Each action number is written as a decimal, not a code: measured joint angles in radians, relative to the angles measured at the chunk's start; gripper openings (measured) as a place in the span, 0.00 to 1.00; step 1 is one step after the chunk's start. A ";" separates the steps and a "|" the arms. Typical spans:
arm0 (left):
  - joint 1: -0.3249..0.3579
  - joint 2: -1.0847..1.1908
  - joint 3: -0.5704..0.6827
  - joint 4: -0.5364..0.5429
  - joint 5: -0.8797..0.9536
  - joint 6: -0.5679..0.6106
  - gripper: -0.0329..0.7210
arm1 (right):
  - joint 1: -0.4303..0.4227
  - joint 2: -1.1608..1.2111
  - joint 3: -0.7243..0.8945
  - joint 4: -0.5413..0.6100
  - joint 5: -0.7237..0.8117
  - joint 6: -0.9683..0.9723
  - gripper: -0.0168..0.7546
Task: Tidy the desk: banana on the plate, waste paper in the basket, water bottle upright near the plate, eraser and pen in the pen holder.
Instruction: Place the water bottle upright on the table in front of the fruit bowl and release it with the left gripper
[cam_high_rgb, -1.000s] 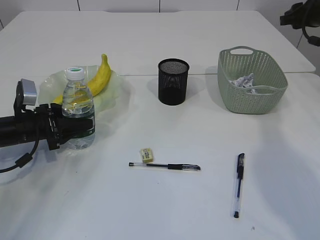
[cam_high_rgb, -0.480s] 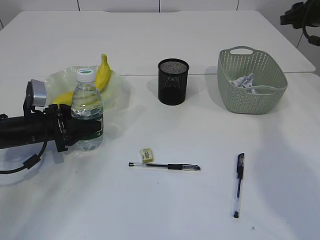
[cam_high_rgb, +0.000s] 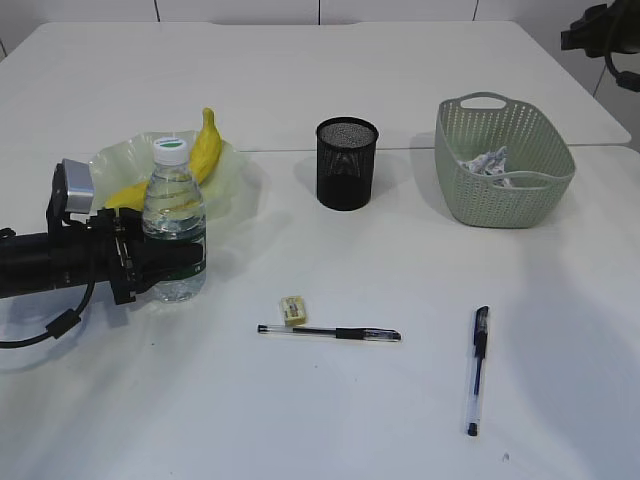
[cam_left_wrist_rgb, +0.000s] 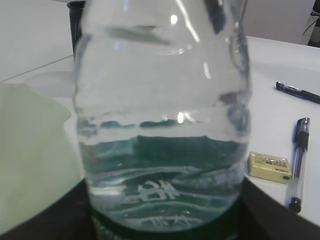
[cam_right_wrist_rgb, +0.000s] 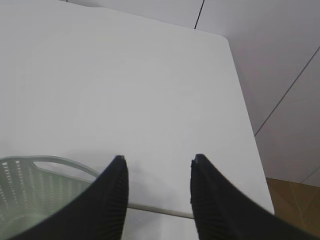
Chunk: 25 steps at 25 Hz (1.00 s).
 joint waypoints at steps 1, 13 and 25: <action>0.000 0.000 0.000 0.000 0.000 0.000 0.58 | 0.000 0.000 0.000 0.000 0.000 0.000 0.43; 0.000 0.000 -0.007 0.007 -0.002 0.000 0.59 | 0.000 0.000 0.000 0.000 0.000 0.000 0.43; 0.000 0.006 -0.028 0.018 -0.018 -0.012 0.65 | 0.000 0.000 0.000 0.000 -0.001 0.000 0.43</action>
